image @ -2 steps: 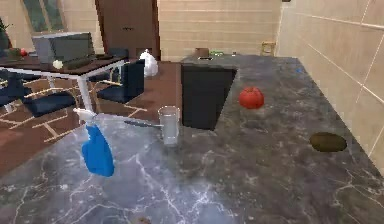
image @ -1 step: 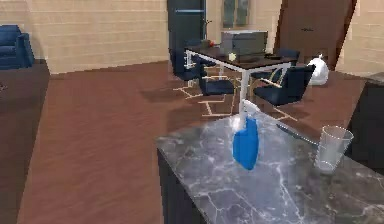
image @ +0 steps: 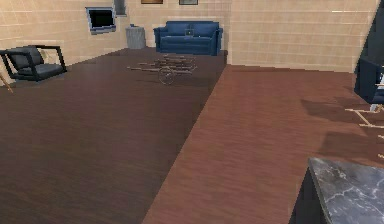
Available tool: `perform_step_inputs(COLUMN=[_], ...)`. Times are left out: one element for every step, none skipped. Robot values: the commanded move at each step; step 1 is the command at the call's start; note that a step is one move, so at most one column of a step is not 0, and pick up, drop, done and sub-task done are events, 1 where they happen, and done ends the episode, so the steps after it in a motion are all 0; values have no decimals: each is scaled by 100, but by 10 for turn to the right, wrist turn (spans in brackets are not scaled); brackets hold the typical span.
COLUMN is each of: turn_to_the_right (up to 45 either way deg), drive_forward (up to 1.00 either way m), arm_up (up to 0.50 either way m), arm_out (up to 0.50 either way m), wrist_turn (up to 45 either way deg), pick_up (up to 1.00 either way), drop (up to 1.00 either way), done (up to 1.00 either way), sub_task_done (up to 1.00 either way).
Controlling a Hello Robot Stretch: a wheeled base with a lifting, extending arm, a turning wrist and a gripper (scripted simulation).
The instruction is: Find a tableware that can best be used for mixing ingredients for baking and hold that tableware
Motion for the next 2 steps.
perform_step_inputs(turn_to_the_right=[0,0], drive_forward=[0,0], arm_up=[50,38], arm_out=[0,0], wrist_turn=[0,0], pick_up=[0,0], drop=[0,0], done=[0,0], sub_task_done=[0,0])
